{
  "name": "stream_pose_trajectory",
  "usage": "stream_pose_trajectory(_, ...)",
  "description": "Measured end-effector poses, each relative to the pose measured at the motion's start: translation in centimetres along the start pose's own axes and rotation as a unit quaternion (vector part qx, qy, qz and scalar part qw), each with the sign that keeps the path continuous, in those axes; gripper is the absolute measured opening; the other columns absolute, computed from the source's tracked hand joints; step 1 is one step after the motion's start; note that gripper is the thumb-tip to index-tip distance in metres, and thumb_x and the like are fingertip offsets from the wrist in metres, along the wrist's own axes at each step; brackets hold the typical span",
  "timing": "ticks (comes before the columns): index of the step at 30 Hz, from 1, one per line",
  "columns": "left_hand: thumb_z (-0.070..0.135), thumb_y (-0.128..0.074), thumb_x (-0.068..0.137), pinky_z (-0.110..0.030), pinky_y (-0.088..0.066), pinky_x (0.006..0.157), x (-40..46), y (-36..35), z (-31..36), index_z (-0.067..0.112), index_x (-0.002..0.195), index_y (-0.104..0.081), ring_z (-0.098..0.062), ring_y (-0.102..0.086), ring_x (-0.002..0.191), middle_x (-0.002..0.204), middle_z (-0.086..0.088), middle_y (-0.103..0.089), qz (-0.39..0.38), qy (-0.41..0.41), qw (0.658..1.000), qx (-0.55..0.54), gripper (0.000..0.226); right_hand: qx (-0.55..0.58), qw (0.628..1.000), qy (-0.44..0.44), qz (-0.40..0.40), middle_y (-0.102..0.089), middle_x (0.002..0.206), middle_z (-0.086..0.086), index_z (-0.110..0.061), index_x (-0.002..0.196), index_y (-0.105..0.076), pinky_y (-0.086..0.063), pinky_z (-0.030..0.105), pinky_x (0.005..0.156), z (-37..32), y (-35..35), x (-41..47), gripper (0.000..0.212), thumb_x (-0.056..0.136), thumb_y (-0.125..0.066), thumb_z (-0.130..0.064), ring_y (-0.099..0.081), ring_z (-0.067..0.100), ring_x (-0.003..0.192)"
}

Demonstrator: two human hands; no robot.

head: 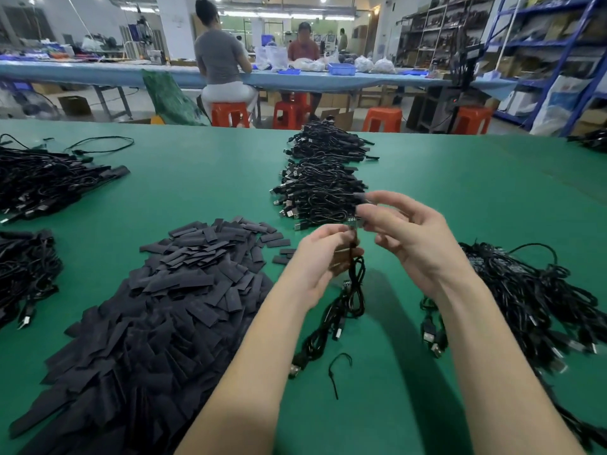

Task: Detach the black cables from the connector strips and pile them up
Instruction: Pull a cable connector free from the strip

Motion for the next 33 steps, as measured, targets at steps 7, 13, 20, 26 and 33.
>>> stream_pose_trajectory(7, 0.006, -0.059, 0.097, -0.019, -0.051, 0.062, 0.1, -0.3, 0.5, 0.017, 0.089, -0.064, -0.012, -0.067, 0.069, 0.072, 0.002, -0.068, -0.064, 0.005, 0.995, 0.075, 0.015, 0.138, 0.986, -0.010, 0.091, -0.077, 0.088, 0.004, -0.015, 0.088, -0.079, -0.055, 0.015, 0.069, 3.4, 3.7, -1.4, 0.023, 0.065, -0.084, -0.017, -0.073, 0.011, 0.080)
stream_pose_trajectory(13, 0.007, -0.061, 0.097, -0.021, -0.051, 0.071, -0.5, -1.3, 0.4, 0.014, 0.096, -0.065, -0.013, -0.065, 0.072, 0.073, 0.002, -0.066, -0.103, 0.003, 0.986, 0.127, 0.009, 0.183, 0.978, 0.020, 0.101, -0.079, 0.086, 0.007, -0.018, 0.078, -0.083, -0.057, 0.018, 0.073, 3.2, 3.5, -1.4, 0.014, 0.064, -0.084, -0.015, -0.075, 0.013, 0.079)
stream_pose_trajectory(20, 0.008, -0.062, 0.096, -0.021, -0.053, 0.070, -0.7, -1.7, 0.3, 0.014, 0.094, -0.067, -0.014, -0.064, 0.074, 0.074, 0.001, -0.066, -0.129, 0.008, 0.984, 0.120, 0.008, 0.196, 0.975, 0.036, 0.100, -0.079, 0.087, 0.007, -0.017, 0.078, -0.083, -0.057, 0.020, 0.075, 3.1, 3.5, -1.4, 0.013, 0.067, -0.081, -0.012, -0.074, 0.013, 0.081)
stream_pose_trajectory(26, 0.007, -0.062, 0.096, -0.020, -0.053, 0.069, -0.8, -1.7, 0.3, 0.013, 0.094, -0.067, -0.013, -0.064, 0.073, 0.076, 0.000, -0.067, -0.139, 0.014, 0.983, 0.115, 0.008, 0.202, 0.975, 0.040, 0.084, -0.079, 0.090, 0.007, -0.017, 0.081, -0.083, -0.058, 0.020, 0.076, 3.3, 3.5, -1.3, 0.014, 0.070, -0.079, -0.010, -0.075, 0.014, 0.082)
stream_pose_trajectory(33, 0.006, -0.062, 0.096, -0.022, -0.054, 0.076, -1.1, -1.7, 0.4, 0.012, 0.095, -0.067, -0.014, -0.062, 0.076, 0.080, -0.002, -0.066, -0.168, 0.012, 0.978, 0.123, 0.007, 0.175, 0.982, 0.034, 0.066, -0.078, 0.091, 0.009, -0.015, 0.084, -0.082, -0.058, 0.021, 0.075, 3.3, 3.4, -1.3, 0.019, 0.066, -0.083, -0.013, -0.074, 0.015, 0.080)
Point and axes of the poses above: each hand's wrist, its own x-axis towards the middle knuckle, its own y-axis out of the back of the hand, z = x × y, the point moved 6 cm from there along x, towards the middle knuckle
